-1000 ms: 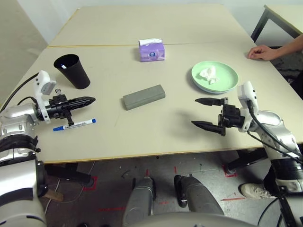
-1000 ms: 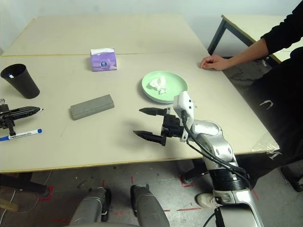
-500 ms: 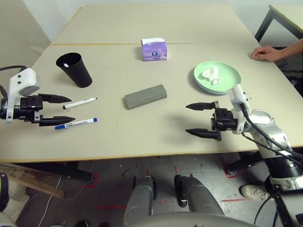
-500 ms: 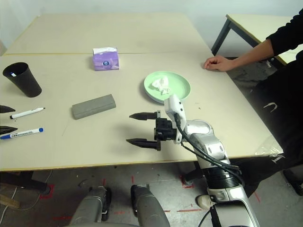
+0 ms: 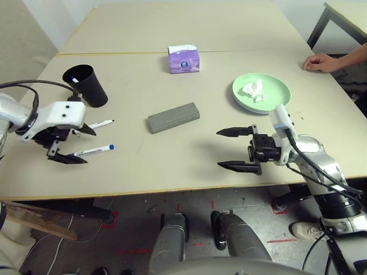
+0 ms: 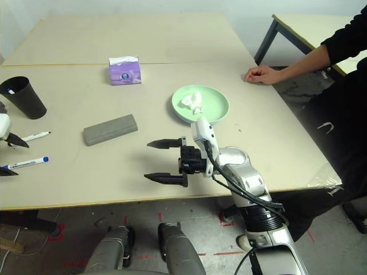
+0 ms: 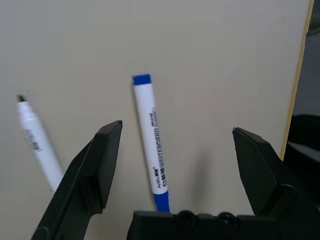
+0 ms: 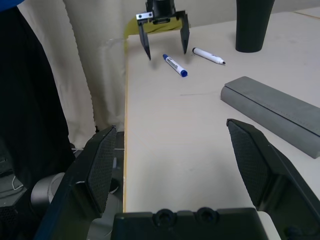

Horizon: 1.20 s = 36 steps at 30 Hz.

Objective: Organize and tidy the items on the table.

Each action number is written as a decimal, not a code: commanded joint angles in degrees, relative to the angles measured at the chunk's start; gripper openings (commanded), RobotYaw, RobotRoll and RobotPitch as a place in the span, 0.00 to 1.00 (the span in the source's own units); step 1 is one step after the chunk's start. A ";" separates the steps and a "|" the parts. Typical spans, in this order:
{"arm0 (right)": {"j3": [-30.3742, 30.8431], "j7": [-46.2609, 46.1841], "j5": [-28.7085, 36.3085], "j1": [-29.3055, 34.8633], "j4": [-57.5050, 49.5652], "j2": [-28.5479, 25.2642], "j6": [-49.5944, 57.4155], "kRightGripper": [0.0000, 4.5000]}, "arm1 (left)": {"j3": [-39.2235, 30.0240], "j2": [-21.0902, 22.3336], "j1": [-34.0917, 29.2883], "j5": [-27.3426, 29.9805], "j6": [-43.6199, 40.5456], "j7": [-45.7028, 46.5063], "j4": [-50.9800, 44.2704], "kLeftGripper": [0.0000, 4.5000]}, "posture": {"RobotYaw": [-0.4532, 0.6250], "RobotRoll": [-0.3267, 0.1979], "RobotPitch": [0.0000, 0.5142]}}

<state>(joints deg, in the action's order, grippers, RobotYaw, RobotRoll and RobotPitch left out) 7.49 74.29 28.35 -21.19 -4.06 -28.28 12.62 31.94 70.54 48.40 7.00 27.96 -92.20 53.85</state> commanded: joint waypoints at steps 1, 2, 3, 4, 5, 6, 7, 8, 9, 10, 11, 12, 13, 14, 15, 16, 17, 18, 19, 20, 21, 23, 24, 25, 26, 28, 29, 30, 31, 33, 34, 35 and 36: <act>-0.33 -0.05 0.45 -0.07 -0.80 -0.83 0.75 1.00 | 0.77 -0.59 1.12 -4.01 2.73 -0.30 4.21 1.00 | 0.40 0.62 0.31; -0.36 -0.07 0.49 -0.09 -0.82 -0.90 0.80 1.00 | 0.89 -0.68 1.38 -4.66 3.01 -0.30 4.92 1.00 | 0.40 0.62 0.31; -0.33 -0.12 0.51 -0.15 -0.88 -0.93 0.86 1.00 | 0.87 -0.80 1.74 -5.66 3.53 -0.30 5.83 1.00 | 0.40 0.62 0.31; -0.27 -0.19 0.51 -0.15 -0.96 -0.94 0.89 1.00 | 0.81 -0.91 2.08 -6.75 4.12 -0.30 6.67 1.00 | 0.40 0.62 0.31; -0.17 -0.36 0.54 -0.17 -1.19 -0.87 1.02 1.00 | 0.52 -1.14 2.42 -8.21 5.31 -0.30 7.71 1.00 | 0.39 0.62 0.31; -0.10 -0.52 0.59 -0.15 -1.44 -0.81 1.15 1.00 | 0.16 -1.41 2.67 -9.40 6.23 -0.30 8.63 1.00 | 0.39 0.62 0.31; -0.04 -0.66 0.64 -0.15 -1.65 -0.77 1.26 1.00 | -0.10 -1.67 2.81 -10.21 6.79 -0.30 9.34 1.00 | 0.39 0.62 0.31; -0.02 -0.79 0.70 -0.10 -1.88 -0.74 1.35 1.00 | -0.53 -2.04 2.78 -10.84 7.23 -0.30 10.01 1.00 | 0.39 0.62 0.32; -0.04 -0.88 0.77 -0.05 -2.10 -0.76 1.44 1.00 | -0.98 -2.41 2.69 -11.35 7.51 -0.29 10.52 1.00 | 0.38 0.62 0.31; -0.09 -1.04 0.85 -0.07 -2.36 -0.75 1.61 1.00 | -1.52 -2.82 2.49 -11.98 7.92 -0.29 11.04 1.00 | 0.38 0.62 0.31; -0.18 -1.21 0.93 -0.10 -2.63 -0.76 1.80 1.00 | -2.16 -3.20 2.31 -12.71 8.50 -0.29 11.48 1.00 | 0.38 0.62 0.31; -0.30 -1.46 1.04 -0.16 -2.93 -0.78 2.03 1.00 | -2.85 -3.67 2.11 -13.37 8.95 0.04 11.92 1.00 | 0.38 0.62 0.31; -0.40 -1.68 1.17 -0.17 -3.25 -0.83 2.23 1.00 | -3.62 -4.13 1.90 -13.78 9.20 0.30 12.25 1.00 | 0.38 0.62 0.31; -0.46 -1.93 1.32 -0.16 -3.68 -0.89 2.50 1.00 | -4.37 -4.65 1.68 -14.14 9.35 0.80 12.56 1.00 | 0.38 0.62 0.31; -0.48 -2.16 1.47 -0.12 -4.09 -0.97 2.74 1.00 | -4.95 -5.07 1.46 -14.54 9.42 1.19 12.83 1.00 | 0.38 0.62 0.31; -0.49 -2.35 1.61 0.01 -4.58 -1.06 2.95 1.00 | -5.45 -5.43 1.11 -15.09 9.72 1.67 13.03 1.00 | 0.37 0.62 0.30; -0.49 -2.52 1.71 0.13 -4.98 -1.14 3.12 1.00 | -5.91 -5.76 0.81 -15.65 9.98 2.25 13.21 1.00 | 0.37 0.62 0.30; -0.50 -2.65 1.80 0.20 -5.25 -1.20 3.27 1.00 | -6.34 -6.04 0.61 -16.13 10.17 2.63 13.38 1.00 | 0.37 0.62 0.30; -0.49 -2.80 1.84 0.24 -5.48 -1.21 3.39 1.00 | -6.71 -6.32 0.46 -16.59 10.30 3.11 13.56 1.00 | 0.37 0.62 0.30; -0.49 -2.96 1.91 0.26 -5.69 -1.23 3.55 1.00 | -7.08 -6.55 0.36 -17.07 10.46 3.54 13.70 1.00 | 0.37 0.62 0.29; -0.50 -3.09 1.96 0.25 -5.88 -1.26 3.68 1.00 | -7.43 -6.79 0.29 -17.61 10.68 4.14 13.82 1.00 | 0.37 0.62 0.29; -0.51 -3.28 2.08 0.23 -6.21 -1.34 3.93 1.00 | -8.01 -7.08 0.16 -18.35 11.17 4.76 13.94 1.00 | 0.37 0.62 0.29; -0.52 -3.35 2.16 0.08 -6.32 -1.36 4.08 1.00 | -8.26 -7.24 0.08 -18.60 11.37 4.94 14.01 1.00 | 0.37 0.62 0.29; -0.51 -3.41 2.21 -0.03 -6.38 -1.38 4.18 1.00 | -8.52 -7.35 0.02 -18.85 11.51 5.01 14.08 1.00 | 0.37 0.62 0.29; -0.51 -3.46 2.27 -0.12 -6.47 -1.42 4.27 1.00 | -8.81 -7.45 -0.04 -19.12 11.60 5.04 14.13 1.00 | 0.37 0.62 0.29; -0.50 -3.61 2.43 -0.41 -6.67 -1.40 4.51 1.00 | -9.35 -7.60 -0.21 -19.67 11.81 5.19 14.20 1.00 | 0.37 0.62 0.28; -0.48 -3.68 2.48 -0.55 -6.75 -1.35 4.59 1.00 | -9.59 -7.65 -0.29 -19.89 11.87 5.22 14.23 1.00 | 0.37 0.62 0.28; -0.48 -3.73 2.54 -0.60 -6.85 -1.34 4.66 1.00 | -9.80 -7.69 -0.35 -20.05 11.93 5.21 14.24 1.00 | 0.37 0.62 0.28; -0.46 -3.79 2.59 -0.63 -6.90 -1.34 4.70 1.00 | -9.96 -7.73 -0.40 -20.24 11.99 5.27 14.26 1.00 | 0.37 0.62 0.28; -0.35 -3.86 2.63 -0.70 -6.85 -1.32 4.63 1.00 | -10.20 -7.86 -0.45 -20.85 12.07 5.93 14.33 0.96 | 0.37 0.62 0.28; -0.29 -3.90 2.64 -0.71 -6.87 -1.31 4.61 1.00 | -10.35 -7.92 -0.47 -21.16 12.16 6.37 14.37 0.90 | 0.37 0.62 0.28; -0.25 -3.93 2.66 -0.75 -6.87 -1.31 4.63 1.00 | -10.47 -7.97 -0.42 -21.48 11.96 6.55 14.48 0.85 | 0.37 0.62 0.28; -0.26 -3.96 2.70 -0.75 -6.90 -1.32 4.64 1.00 | -10.59 -8.02 -0.39 -21.76 11.87 6.55 14.56 0.79 | 0.37 0.62 0.29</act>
<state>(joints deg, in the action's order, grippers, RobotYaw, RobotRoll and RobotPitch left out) 7.40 70.42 30.67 -21.64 -10.29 -29.39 16.89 21.69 62.97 48.86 -13.58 39.91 -86.59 67.58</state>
